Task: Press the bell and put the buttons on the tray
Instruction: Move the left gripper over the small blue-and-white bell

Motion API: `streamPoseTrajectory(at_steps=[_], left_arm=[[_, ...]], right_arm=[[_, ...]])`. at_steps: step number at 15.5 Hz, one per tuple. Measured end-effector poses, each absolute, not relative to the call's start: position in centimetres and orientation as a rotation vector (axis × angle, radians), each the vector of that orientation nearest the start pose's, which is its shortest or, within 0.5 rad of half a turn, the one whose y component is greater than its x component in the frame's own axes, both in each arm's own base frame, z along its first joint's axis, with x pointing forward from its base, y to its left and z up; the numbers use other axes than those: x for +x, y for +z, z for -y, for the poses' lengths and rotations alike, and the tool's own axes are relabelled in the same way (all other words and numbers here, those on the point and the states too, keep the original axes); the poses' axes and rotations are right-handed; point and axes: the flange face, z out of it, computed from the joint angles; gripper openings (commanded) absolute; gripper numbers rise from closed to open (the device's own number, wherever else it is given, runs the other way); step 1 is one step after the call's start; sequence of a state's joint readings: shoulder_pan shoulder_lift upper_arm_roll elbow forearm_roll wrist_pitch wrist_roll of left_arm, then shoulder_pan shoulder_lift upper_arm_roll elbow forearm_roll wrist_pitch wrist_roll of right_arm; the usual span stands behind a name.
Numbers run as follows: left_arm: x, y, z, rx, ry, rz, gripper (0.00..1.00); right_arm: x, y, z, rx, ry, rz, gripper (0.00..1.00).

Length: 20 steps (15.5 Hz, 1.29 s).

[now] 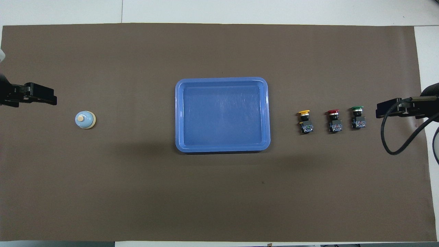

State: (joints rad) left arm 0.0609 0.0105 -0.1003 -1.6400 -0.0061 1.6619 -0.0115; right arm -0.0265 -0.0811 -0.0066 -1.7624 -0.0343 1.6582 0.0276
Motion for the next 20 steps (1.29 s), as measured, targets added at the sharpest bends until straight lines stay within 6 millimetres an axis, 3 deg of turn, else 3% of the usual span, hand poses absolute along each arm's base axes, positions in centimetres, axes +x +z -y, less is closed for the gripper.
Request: streamPoseTrajectory(at_steps=[8, 9, 10, 11, 12, 17, 20], left_arm=[[56.4, 59.1, 2.1, -3.147, -0.007, -0.039, 1.00], [56.3, 58.9, 2.2, -3.147, 0.000, -0.041, 0.95], [56.2, 58.5, 2.2, -3.147, 0.009, -0.043, 0.51], [56.2, 58.1, 2.3, -3.147, 0.018, -0.045, 0.20], [56.1, 57.6, 2.4, -3.146, 0.026, -0.046, 0.00], [55.4, 54.0, 0.5, -3.141, 0.033, 0.009, 0.00], [55.5, 50.9, 0.2, -3.141, 0.026, 0.015, 0.00]], right_arm=[[52.8, 58.4, 3.6, -3.152, 0.088, -0.143, 1.00], [52.8, 58.4, 3.6, -3.152, 0.089, -0.142, 1.00], [52.8, 58.4, 3.5, -3.152, 0.092, -0.142, 1.00], [52.8, 58.3, 3.5, -3.152, 0.095, -0.142, 1.00], [52.7, 58.3, 3.5, -3.152, 0.097, -0.141, 1.00], [52.8, 57.8, 3.7, -3.153, 0.097, -0.048, 1.00], [53.0, 55.4, 6.3, -3.152, 0.072, -0.017, 1.00]])
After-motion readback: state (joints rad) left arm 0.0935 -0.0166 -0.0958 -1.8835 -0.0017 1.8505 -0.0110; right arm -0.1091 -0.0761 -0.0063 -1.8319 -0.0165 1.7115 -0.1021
